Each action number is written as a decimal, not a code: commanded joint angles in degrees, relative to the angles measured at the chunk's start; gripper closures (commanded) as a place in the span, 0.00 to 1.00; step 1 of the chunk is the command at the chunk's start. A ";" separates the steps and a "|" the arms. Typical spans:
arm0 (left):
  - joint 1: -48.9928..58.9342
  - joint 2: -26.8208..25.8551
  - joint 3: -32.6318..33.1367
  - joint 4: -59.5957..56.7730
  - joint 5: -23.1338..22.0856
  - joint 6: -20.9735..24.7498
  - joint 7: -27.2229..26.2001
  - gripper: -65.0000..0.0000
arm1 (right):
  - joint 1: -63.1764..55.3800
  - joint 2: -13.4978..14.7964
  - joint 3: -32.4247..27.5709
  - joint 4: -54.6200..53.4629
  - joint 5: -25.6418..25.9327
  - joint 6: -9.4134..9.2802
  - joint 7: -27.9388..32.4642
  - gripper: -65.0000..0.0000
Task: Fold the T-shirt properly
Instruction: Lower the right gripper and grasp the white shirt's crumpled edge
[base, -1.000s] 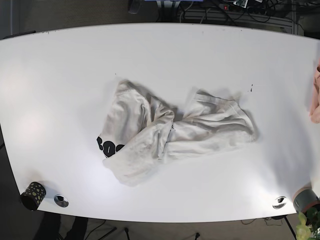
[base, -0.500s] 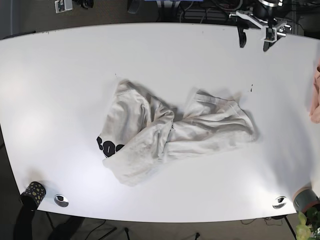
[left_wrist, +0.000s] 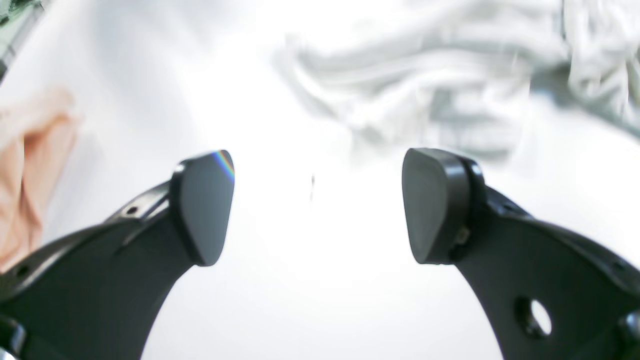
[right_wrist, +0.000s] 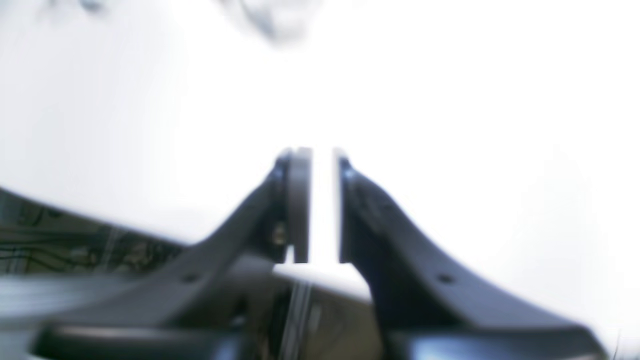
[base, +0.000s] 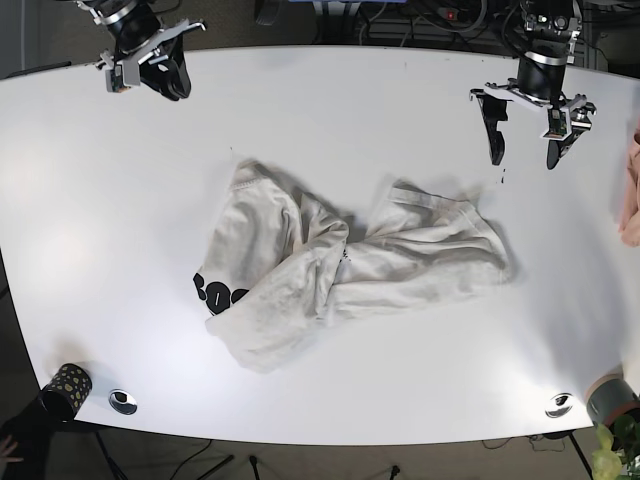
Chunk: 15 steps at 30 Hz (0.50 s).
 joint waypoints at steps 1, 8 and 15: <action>-0.44 -0.36 -0.01 0.91 -0.01 0.19 -0.67 0.24 | 2.43 0.55 0.22 1.05 0.50 0.87 -0.60 0.70; -4.40 -0.36 -0.01 0.64 -0.01 0.10 4.95 0.24 | 13.78 0.64 0.22 1.05 0.41 6.15 -9.66 0.51; -5.01 -0.36 -0.01 0.47 0.08 0.19 5.30 0.24 | 28.46 0.64 0.13 0.52 0.41 7.07 -25.48 0.51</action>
